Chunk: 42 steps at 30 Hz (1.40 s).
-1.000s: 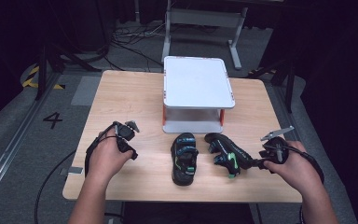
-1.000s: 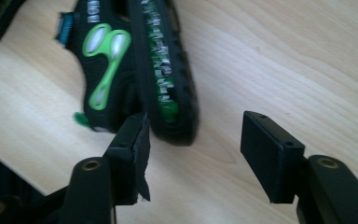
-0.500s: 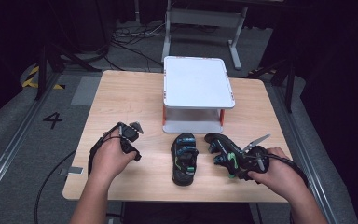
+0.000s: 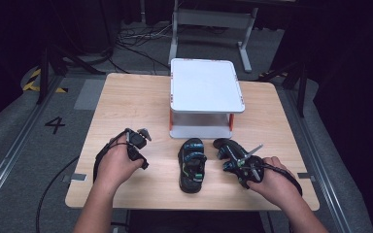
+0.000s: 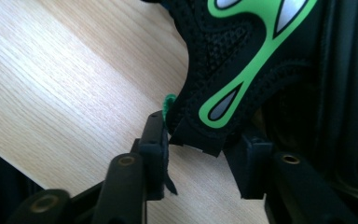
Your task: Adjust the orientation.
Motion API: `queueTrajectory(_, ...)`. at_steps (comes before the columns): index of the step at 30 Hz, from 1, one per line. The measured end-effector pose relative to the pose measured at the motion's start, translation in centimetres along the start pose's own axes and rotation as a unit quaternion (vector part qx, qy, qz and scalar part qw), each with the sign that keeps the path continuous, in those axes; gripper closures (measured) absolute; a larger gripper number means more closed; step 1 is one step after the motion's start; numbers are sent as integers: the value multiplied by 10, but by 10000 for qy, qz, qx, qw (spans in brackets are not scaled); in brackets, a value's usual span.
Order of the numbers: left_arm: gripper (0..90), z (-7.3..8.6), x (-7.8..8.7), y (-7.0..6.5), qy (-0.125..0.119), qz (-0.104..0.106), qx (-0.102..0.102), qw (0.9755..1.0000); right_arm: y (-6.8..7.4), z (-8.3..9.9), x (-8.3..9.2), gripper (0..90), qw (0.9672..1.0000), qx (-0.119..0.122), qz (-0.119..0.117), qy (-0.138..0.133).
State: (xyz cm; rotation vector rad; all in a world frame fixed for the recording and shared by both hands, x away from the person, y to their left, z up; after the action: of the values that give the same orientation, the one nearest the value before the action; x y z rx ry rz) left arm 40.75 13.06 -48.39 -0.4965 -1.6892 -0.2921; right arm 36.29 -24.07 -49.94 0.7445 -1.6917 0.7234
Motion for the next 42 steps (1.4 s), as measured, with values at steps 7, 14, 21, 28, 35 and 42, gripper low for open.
queueTrajectory(7,349,-1,2,-1,-18,4,-48,10000,6,-6,11,663,9994,0,-181,-310)
queueTrajectory(14,352,-4,2,-2,-111,0,-184,9998,8,-21,35,662,9922,-38,-284,-1210)
queueTrajectory(21,353,-5,0,-4,-86,-1,-249,9997,-1,-30,54,652,9788,-380,-159,-2006)
queueTrajectory(28,353,-8,0,-7,-90,30,-298,9995,-15,-21,56,600,9771,-788,45,-1979)
queueTrajectory(35,353,-11,1,-8,-97,31,-322,9994,-31,-10,53,579,9771,-1074,274,-1814)
queueTrajectory(42,353,-11,1,-8,-104,47,-322,9994,-59,1,49,568,9697,-1581,454,-1804)
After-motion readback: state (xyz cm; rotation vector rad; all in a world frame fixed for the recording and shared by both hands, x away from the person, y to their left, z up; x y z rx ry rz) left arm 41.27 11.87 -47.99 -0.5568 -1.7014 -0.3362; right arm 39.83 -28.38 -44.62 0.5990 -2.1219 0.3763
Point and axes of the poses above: each handheld gripper's, and its own axes: x roughly backward along the jaws, z roughly out of its underside, y roughly to its left, the point moved 7 cm from there along -x, roughly forward along the jaws, and after that the axes turned 10 degrees about x, right-handed, at the moved point
